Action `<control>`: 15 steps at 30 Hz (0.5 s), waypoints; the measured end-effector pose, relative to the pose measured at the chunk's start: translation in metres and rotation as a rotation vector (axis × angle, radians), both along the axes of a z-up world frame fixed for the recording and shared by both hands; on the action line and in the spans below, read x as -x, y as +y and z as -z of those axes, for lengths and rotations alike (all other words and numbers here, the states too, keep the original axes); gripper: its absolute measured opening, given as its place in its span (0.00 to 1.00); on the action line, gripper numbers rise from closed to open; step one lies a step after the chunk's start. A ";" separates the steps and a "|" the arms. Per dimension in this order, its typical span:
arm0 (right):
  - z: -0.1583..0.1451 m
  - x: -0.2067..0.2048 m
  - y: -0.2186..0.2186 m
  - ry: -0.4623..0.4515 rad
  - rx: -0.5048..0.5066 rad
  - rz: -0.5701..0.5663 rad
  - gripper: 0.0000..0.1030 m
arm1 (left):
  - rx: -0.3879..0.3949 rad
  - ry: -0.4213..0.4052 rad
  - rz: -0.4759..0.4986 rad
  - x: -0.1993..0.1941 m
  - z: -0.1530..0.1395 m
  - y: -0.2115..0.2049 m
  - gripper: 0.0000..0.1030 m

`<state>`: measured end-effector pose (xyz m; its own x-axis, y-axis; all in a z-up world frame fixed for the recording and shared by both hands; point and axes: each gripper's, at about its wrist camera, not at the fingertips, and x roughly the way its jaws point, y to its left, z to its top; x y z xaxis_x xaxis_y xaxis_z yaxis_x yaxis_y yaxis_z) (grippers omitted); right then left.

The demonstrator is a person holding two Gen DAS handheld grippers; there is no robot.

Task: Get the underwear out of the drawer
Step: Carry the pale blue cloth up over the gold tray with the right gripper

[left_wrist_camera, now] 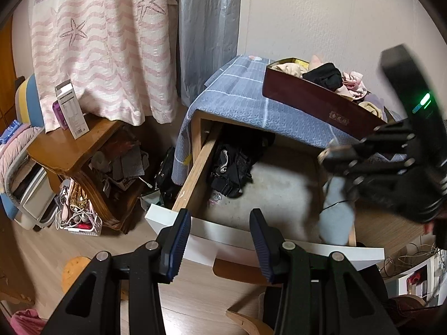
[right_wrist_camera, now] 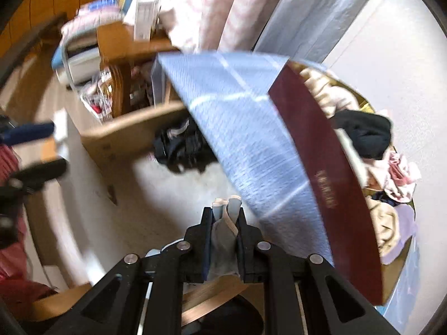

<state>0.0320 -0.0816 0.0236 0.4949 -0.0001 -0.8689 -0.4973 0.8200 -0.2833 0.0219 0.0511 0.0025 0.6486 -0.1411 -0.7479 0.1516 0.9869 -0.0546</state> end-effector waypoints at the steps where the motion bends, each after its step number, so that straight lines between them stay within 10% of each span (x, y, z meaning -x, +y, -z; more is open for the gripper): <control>1: -0.008 0.001 -0.002 -0.007 -0.026 0.005 0.14 | 0.000 -0.004 0.002 0.000 -0.001 0.000 0.43; 15: -0.090 0.012 -0.051 -0.017 -0.431 0.052 0.14 | 0.008 -0.017 0.075 -0.022 -0.013 -0.011 0.43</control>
<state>0.0203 -0.1328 0.1136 0.5180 0.3360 -0.7867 -0.4503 0.8890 0.0831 0.0441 0.0399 0.0157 0.6483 -0.1953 -0.7359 0.2260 0.9723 -0.0590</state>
